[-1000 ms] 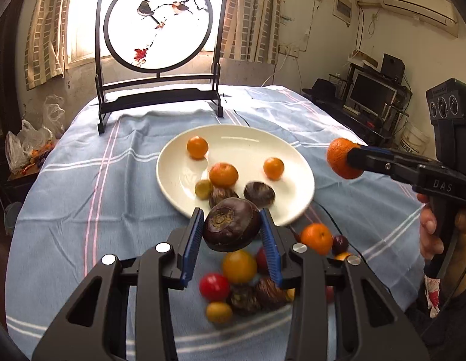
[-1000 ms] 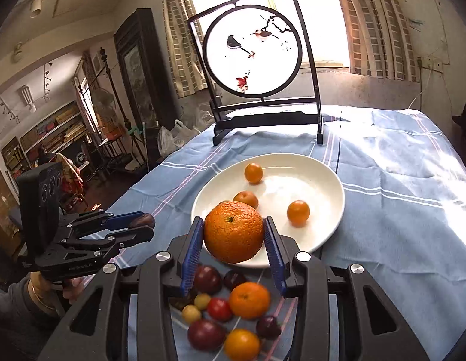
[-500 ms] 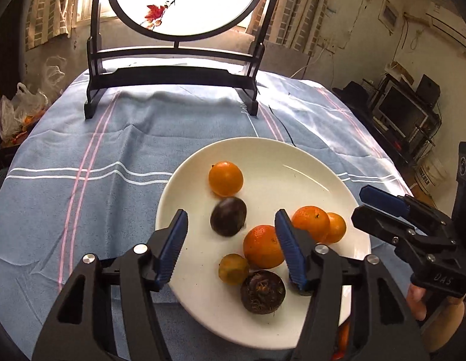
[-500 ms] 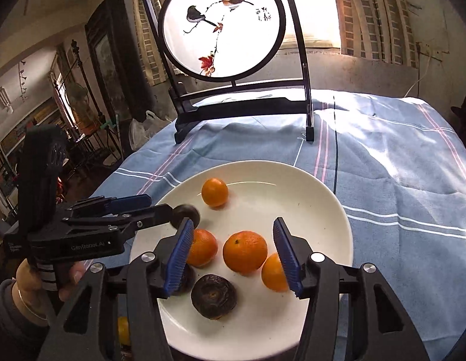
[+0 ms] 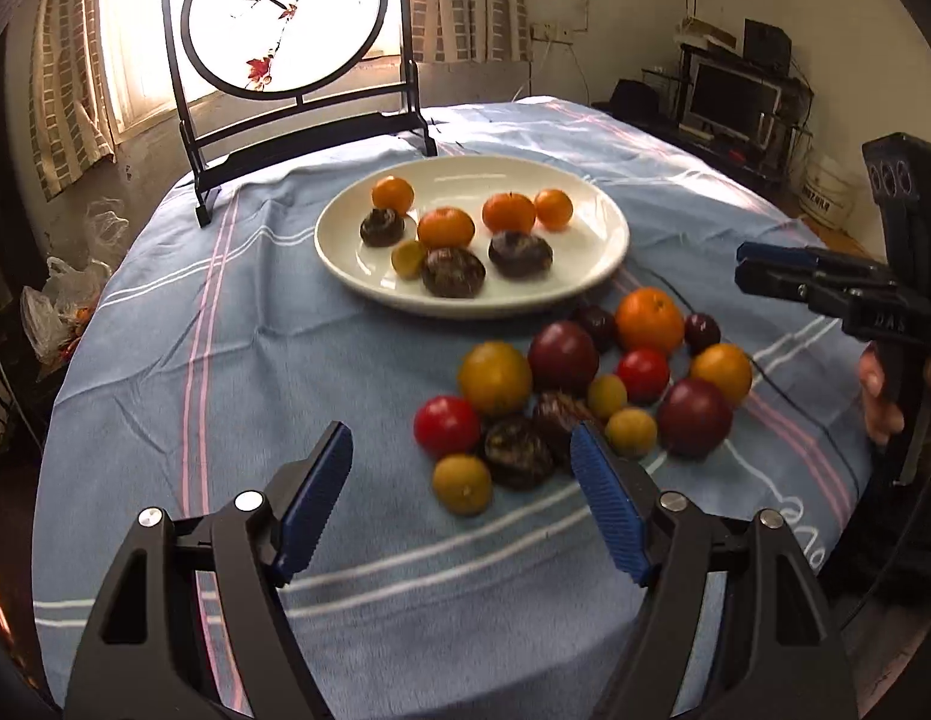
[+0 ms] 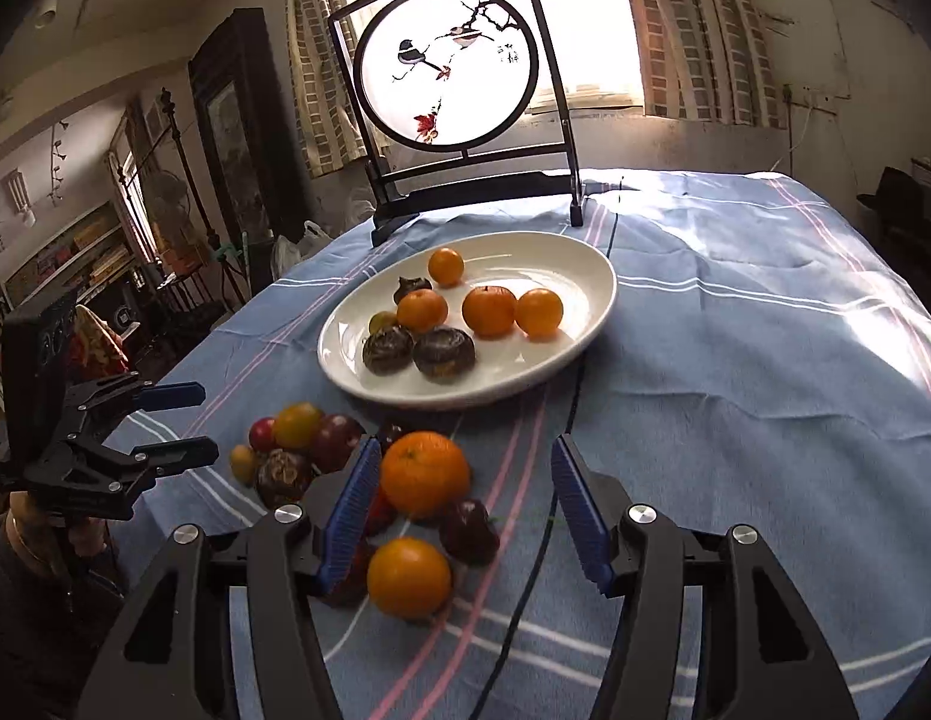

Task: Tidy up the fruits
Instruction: 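Grasp a yellow lemon with the left tool while the right tool grasps an orange, then place the lemon and orange on the white plate, opening both tools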

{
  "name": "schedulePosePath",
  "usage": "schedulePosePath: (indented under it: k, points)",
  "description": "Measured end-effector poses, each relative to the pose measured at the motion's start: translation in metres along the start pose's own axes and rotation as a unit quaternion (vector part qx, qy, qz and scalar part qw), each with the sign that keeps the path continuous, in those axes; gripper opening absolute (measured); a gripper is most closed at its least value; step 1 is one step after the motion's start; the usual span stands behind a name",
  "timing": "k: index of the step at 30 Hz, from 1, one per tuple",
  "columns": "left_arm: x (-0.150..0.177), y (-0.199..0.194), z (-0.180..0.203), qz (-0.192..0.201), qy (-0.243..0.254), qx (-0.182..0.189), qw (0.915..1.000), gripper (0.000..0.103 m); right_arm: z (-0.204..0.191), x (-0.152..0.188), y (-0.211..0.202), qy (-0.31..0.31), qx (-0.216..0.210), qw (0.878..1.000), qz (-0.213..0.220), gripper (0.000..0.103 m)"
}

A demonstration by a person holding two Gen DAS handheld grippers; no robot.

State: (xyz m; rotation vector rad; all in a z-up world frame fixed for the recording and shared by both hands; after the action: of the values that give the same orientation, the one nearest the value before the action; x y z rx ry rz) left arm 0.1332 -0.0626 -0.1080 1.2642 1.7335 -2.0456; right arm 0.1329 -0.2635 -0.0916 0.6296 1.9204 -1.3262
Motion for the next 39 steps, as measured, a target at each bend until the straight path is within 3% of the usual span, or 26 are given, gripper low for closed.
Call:
schedulePosePath:
  k: [3,4,5,6,14,20,26,31,35,37,39]
  points:
    - [0.015,0.008,-0.004,-0.015,-0.005,-0.007,0.9998,0.069,0.001,0.002,-0.004,0.0,0.003,1.0,0.008,0.059]
    - [0.017,0.012,-0.005,-0.02,-0.01,-0.004,0.9997,0.063,0.002,0.003,-0.004,0.001,0.005,1.0,0.009,0.059]
    - [0.018,0.016,-0.004,-0.026,-0.011,0.001,0.9996,0.048,0.003,0.004,-0.003,0.002,0.008,1.0,0.007,0.059]
    - [0.019,0.021,-0.004,-0.032,-0.011,0.002,0.9994,0.042,0.003,0.004,-0.002,0.001,0.011,1.0,0.006,0.059]
    - [0.02,0.035,0.001,-0.045,-0.017,0.024,0.9986,0.025,0.001,0.005,-0.003,0.002,-0.006,1.0,0.008,0.059]
    - [0.021,0.021,0.005,-0.022,-0.025,0.023,0.9992,0.024,-0.011,0.016,0.002,-0.021,-0.028,0.999,-0.028,0.059]
    - [0.007,-0.022,0.0,0.035,-0.052,0.035,0.9975,0.024,-0.034,0.04,0.009,-0.077,-0.023,0.993,-0.083,0.053]
    - [0.008,-0.028,-0.003,0.035,-0.057,0.031,0.9973,0.024,-0.028,0.046,0.02,-0.063,-0.005,0.992,-0.109,0.046]
    - [0.011,-0.026,-0.004,0.031,-0.061,0.033,0.9972,0.024,-0.027,0.046,0.027,-0.053,-0.016,0.991,-0.125,0.045]
    - [0.011,-0.025,-0.006,0.031,-0.064,0.03,0.997,0.024,-0.031,0.044,0.029,-0.049,-0.023,0.991,-0.125,0.036]
    - [0.01,-0.025,-0.008,0.031,-0.07,0.032,0.9965,0.024,-0.03,0.044,0.029,-0.041,-0.022,0.991,-0.124,0.036]
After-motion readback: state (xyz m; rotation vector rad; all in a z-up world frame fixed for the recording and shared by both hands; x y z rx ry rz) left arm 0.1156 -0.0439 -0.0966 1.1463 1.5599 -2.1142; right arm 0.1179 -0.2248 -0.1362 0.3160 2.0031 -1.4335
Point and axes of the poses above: each gripper's, at about its wrist camera, not at the fingertips, and y roughly the way its jaws point, z to its right, x to its underside, the point moved 10 cm from there along y, roughly the way its jaws point
